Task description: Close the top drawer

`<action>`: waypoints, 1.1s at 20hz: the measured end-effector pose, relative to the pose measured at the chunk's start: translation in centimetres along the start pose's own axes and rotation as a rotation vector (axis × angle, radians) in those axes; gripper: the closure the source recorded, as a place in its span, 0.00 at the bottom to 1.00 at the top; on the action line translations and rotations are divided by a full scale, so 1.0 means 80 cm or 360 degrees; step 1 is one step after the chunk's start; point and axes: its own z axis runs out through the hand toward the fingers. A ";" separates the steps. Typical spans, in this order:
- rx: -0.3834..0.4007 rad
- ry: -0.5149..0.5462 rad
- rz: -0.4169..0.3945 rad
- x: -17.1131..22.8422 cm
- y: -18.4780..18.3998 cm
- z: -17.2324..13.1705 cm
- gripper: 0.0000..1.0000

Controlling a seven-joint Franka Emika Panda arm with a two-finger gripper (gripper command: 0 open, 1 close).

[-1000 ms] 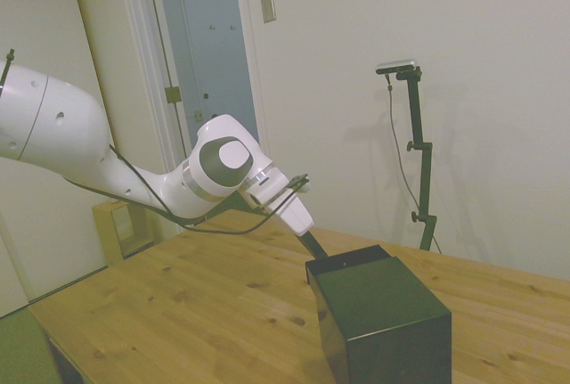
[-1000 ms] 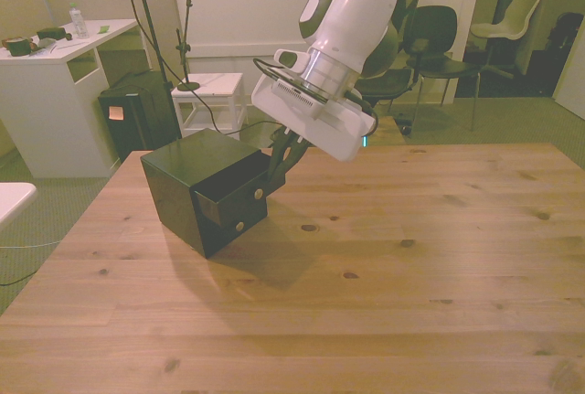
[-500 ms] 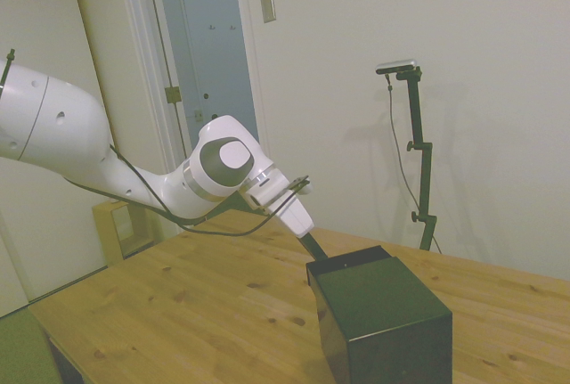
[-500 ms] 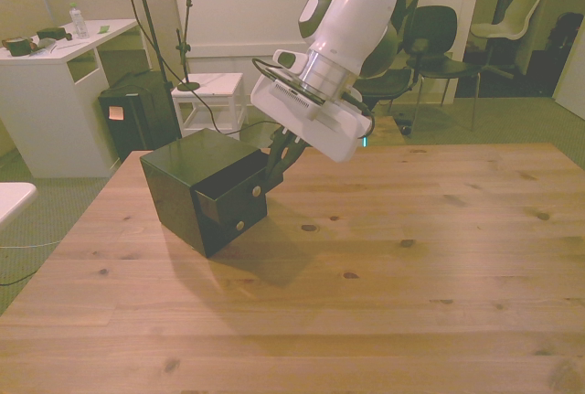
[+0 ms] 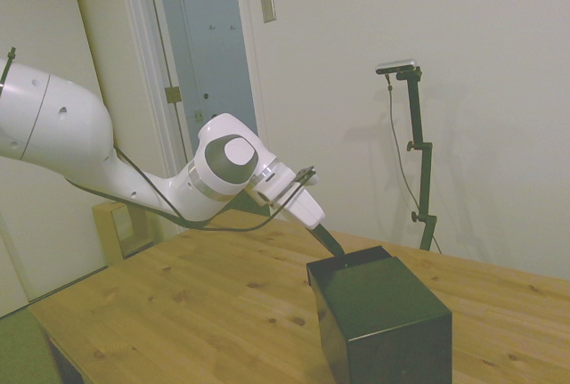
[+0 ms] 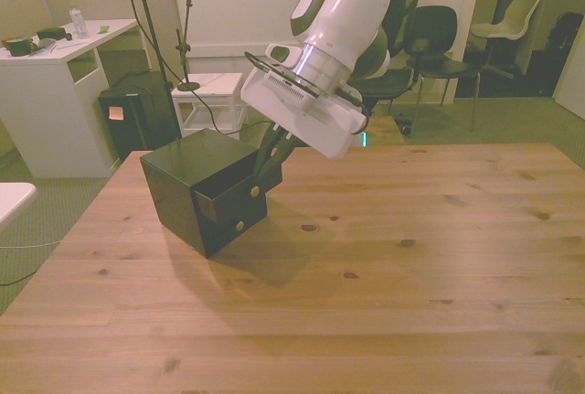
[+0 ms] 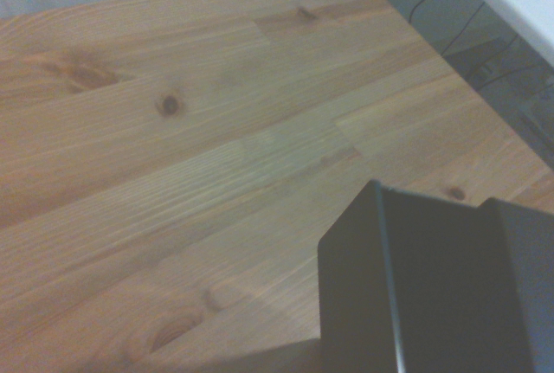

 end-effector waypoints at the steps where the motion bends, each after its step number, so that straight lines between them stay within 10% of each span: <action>1: -0.0004 0.0011 0.0001 0.003 0.002 0.002 1.00; 22: -0.0169 0.0042 0.0040 0.024 0.021 0.020 1.00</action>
